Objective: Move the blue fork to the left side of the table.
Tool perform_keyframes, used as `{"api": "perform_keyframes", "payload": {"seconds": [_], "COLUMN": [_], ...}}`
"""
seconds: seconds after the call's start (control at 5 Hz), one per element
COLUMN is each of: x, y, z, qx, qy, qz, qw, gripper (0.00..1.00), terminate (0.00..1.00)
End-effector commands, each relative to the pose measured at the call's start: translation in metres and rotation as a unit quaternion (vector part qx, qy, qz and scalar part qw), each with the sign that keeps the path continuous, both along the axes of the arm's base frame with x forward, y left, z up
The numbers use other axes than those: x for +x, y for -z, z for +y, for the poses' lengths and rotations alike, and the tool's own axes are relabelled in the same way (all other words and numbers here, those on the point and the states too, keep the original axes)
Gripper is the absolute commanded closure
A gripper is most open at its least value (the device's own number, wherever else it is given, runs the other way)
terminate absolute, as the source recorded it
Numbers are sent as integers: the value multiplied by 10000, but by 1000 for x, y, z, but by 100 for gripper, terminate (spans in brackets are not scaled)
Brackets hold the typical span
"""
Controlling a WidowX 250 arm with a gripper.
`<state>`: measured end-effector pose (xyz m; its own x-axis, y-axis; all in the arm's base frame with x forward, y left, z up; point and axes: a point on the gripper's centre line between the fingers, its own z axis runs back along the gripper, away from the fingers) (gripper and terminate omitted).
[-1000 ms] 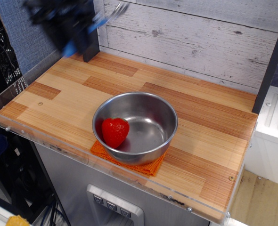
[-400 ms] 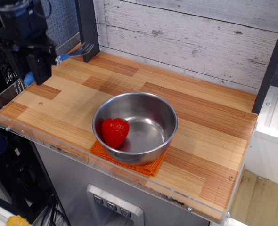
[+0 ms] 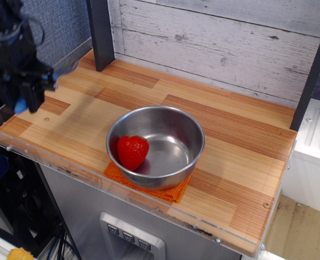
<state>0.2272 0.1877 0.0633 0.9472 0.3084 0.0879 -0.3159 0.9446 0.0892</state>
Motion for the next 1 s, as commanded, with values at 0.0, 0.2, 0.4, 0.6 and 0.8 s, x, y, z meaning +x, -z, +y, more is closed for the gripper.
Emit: {"api": "perform_keyframes", "payload": {"seconds": [0.0,0.2,0.4,0.6,0.8], "x": [1,8,18,23,26], "y": [7,13,18,19,17], "z": [17,19,22,24,18], "qx": [-151,-203,-185,-28,-26], "qy": [-186,1,471,870,1209], "qz": [114,252,416,561,564], "qw": [9996,9995,9979,9946,9911], "gripper": [100,100,100,100,100], "terminate": [0,0,0,0,0]}}
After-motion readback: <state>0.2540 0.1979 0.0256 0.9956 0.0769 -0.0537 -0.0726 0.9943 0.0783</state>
